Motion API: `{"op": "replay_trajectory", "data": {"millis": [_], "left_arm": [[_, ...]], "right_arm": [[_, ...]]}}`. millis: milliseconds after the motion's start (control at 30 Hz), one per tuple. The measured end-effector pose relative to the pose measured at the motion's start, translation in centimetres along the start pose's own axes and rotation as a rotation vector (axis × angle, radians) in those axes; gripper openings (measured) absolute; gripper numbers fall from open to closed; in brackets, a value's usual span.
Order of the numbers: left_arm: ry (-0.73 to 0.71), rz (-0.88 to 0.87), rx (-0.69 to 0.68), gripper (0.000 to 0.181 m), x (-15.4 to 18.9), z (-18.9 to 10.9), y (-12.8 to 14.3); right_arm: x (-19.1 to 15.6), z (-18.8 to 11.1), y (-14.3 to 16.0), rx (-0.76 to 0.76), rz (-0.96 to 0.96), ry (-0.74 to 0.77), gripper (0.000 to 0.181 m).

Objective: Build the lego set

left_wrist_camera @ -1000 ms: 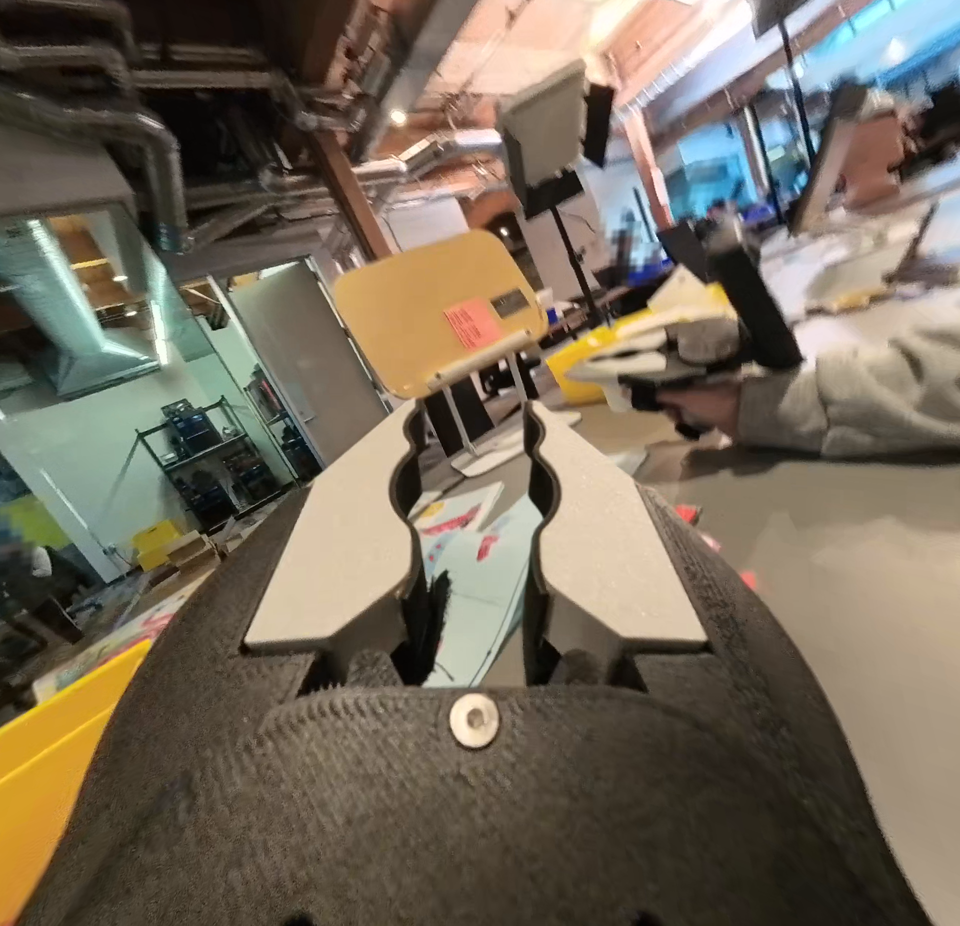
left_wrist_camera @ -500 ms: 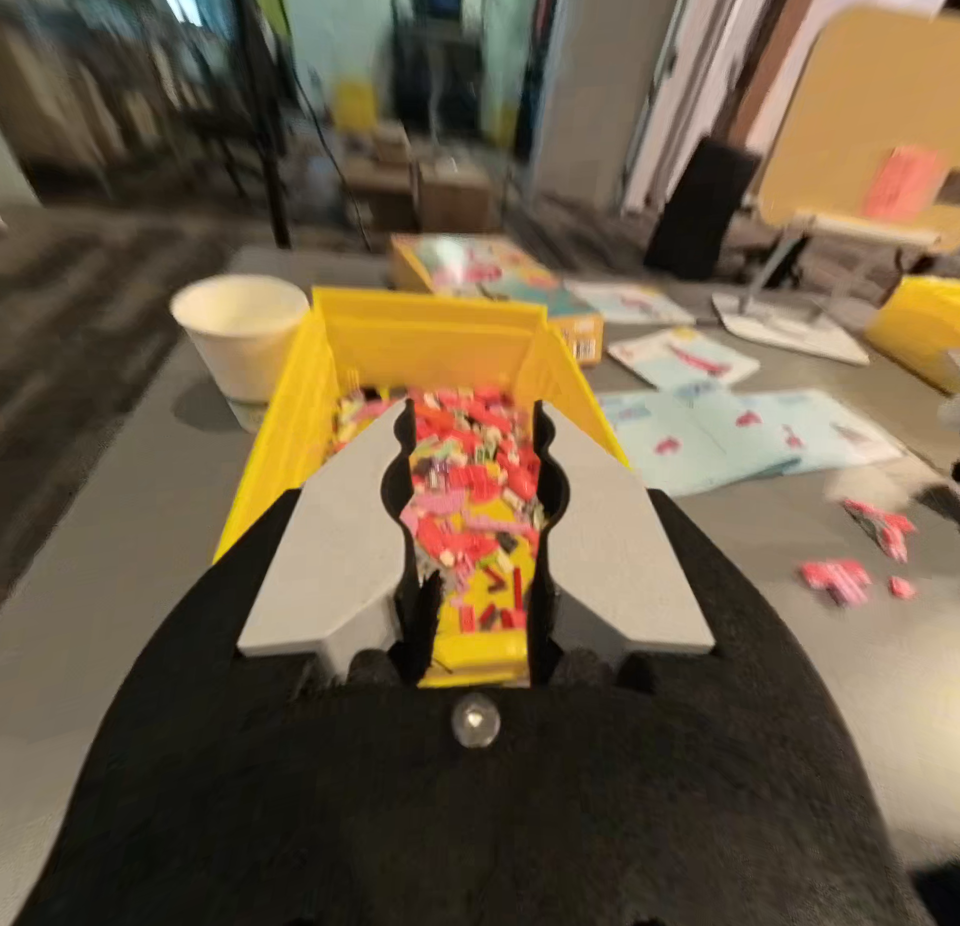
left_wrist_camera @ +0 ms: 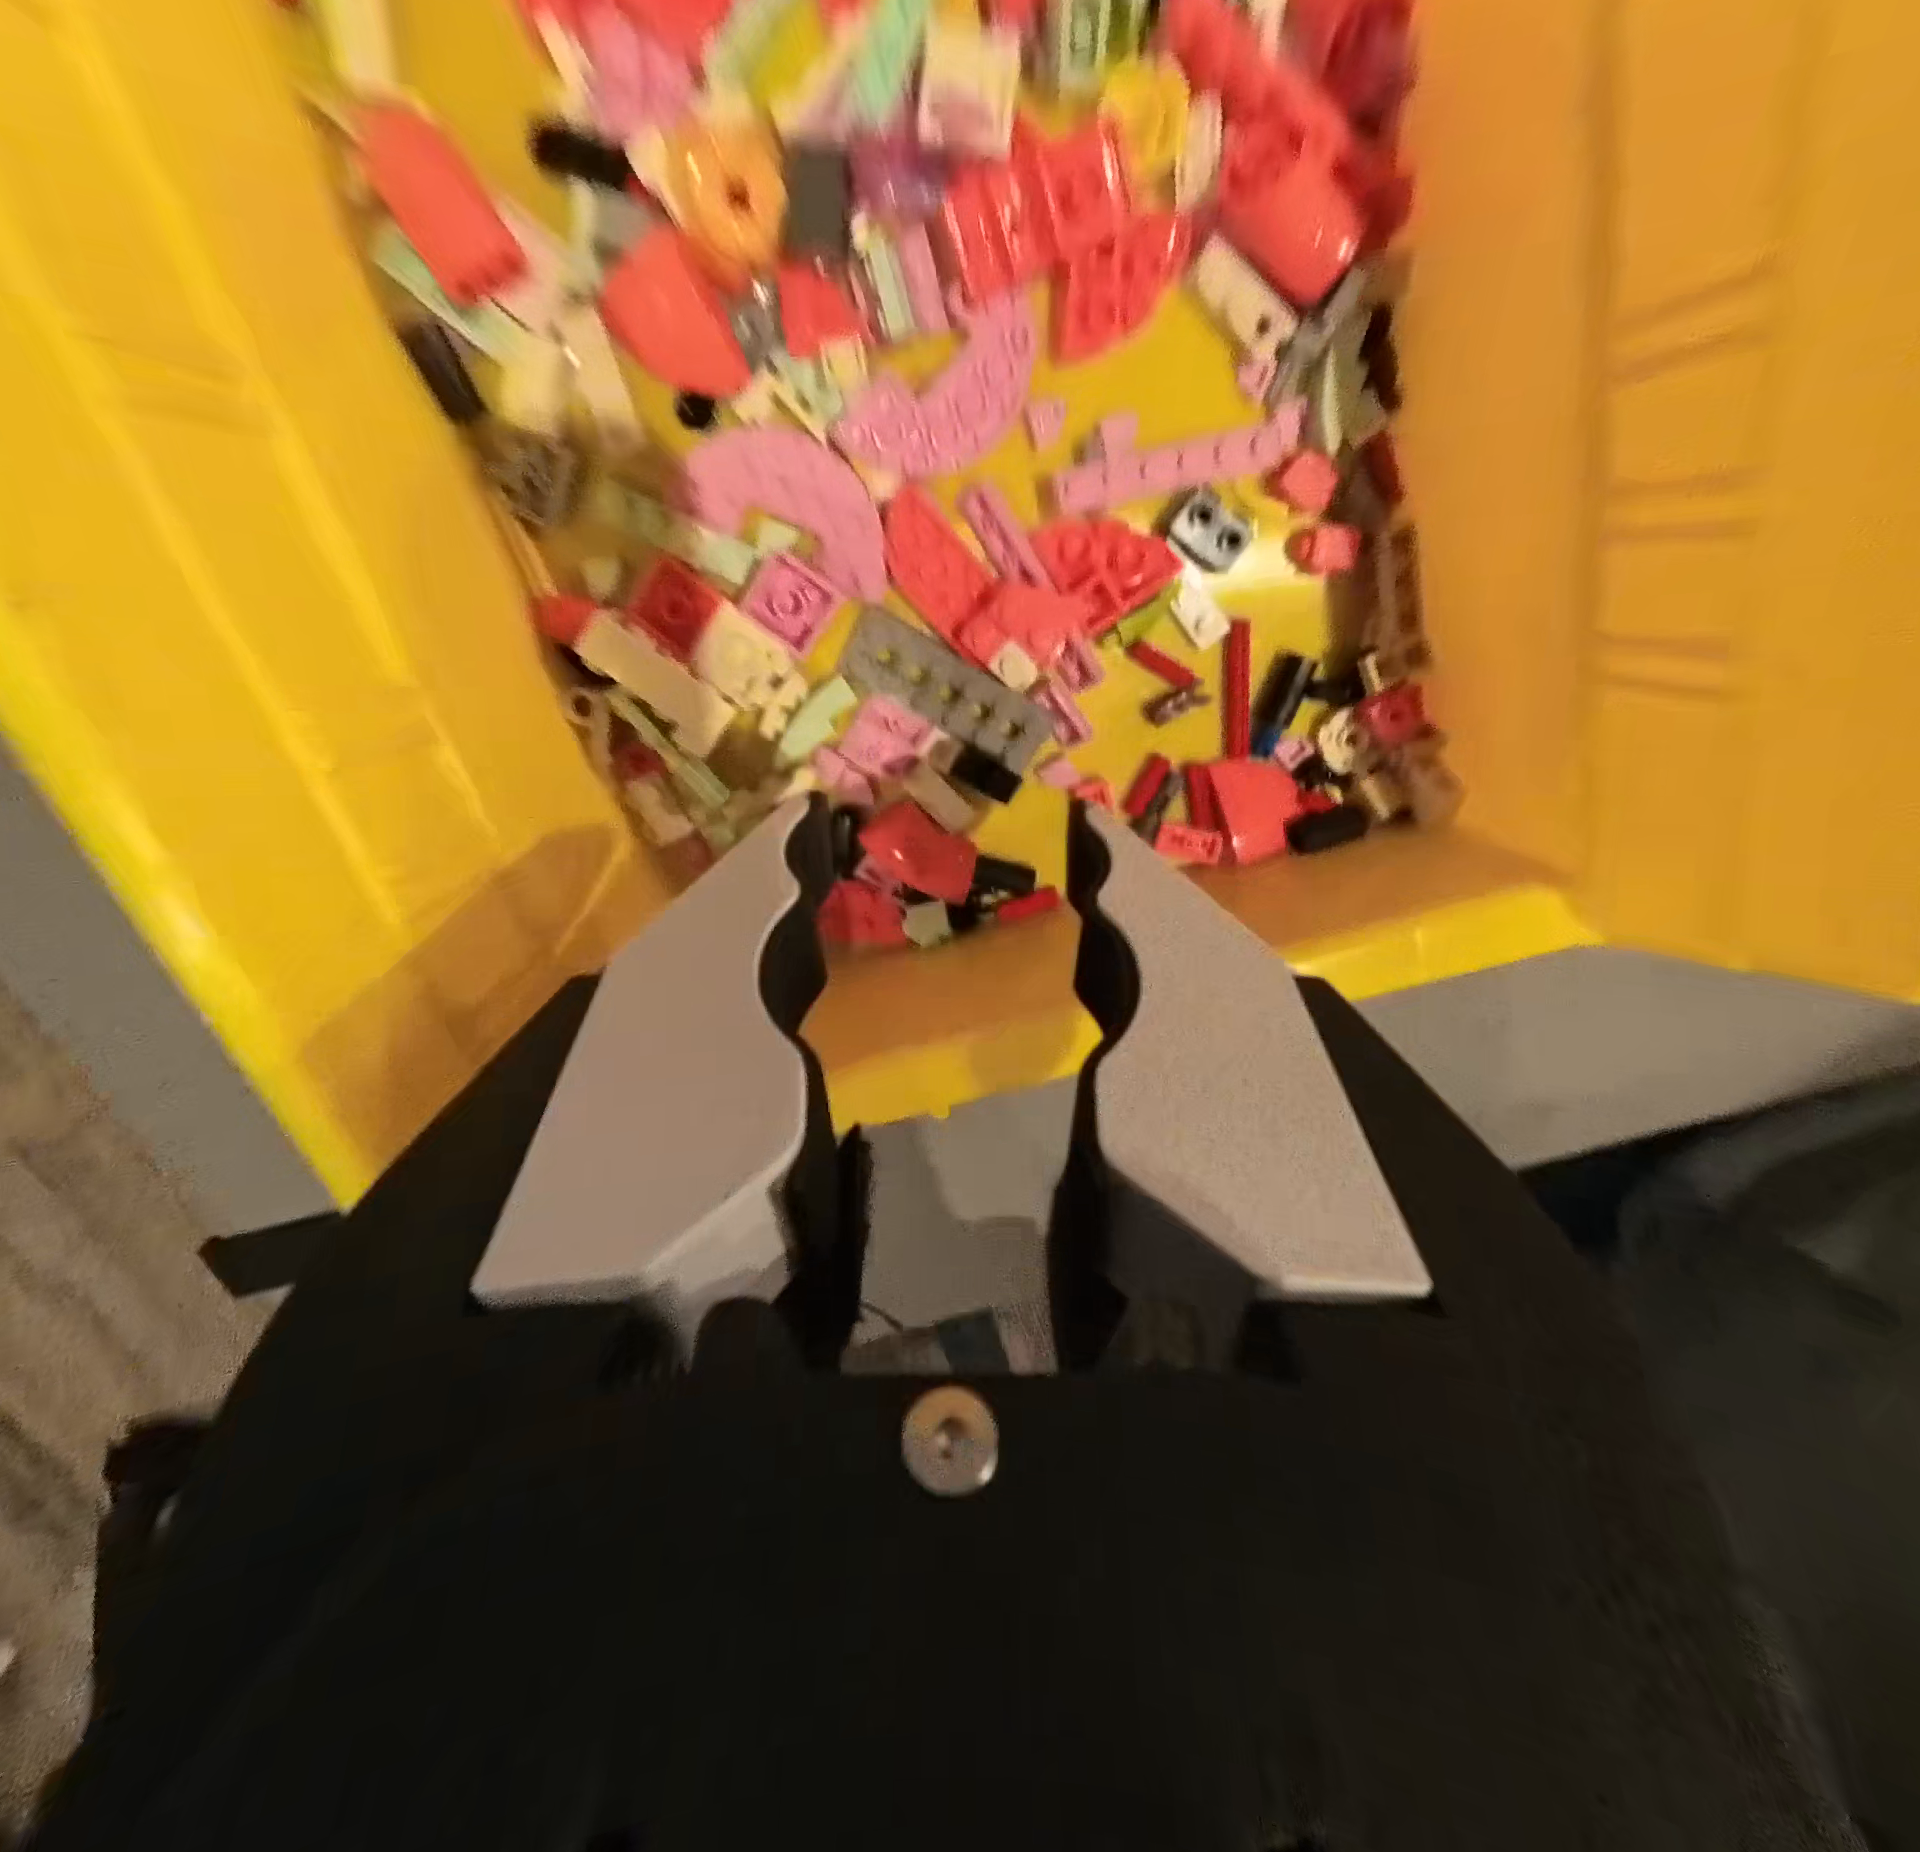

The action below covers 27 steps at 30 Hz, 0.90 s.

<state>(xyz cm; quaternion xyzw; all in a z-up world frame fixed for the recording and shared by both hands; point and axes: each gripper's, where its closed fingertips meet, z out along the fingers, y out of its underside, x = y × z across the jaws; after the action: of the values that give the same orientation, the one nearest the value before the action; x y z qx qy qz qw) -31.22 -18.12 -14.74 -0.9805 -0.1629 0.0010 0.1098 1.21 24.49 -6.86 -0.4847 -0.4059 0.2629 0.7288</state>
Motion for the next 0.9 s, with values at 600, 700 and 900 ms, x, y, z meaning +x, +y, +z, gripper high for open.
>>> {"op": "replay_trajectory", "data": {"millis": [600,700,900], "left_arm": [[0.000,0.040,0.347,0.033,-2.7,1.8,-19.1],[0.034,0.019,0.285,0.030,-2.9,3.5,-19.9],[0.037,0.029,0.092,0.027,-2.9,6.5,-17.5]], "right_arm": [[0.0,0.2,0.5,-0.020,-0.005,-0.004,0.000],[0.6,0.3,0.7,-0.026,0.008,0.012,0.000],[0.7,0.4,0.8,-0.031,-0.004,0.016,0.000]]}}
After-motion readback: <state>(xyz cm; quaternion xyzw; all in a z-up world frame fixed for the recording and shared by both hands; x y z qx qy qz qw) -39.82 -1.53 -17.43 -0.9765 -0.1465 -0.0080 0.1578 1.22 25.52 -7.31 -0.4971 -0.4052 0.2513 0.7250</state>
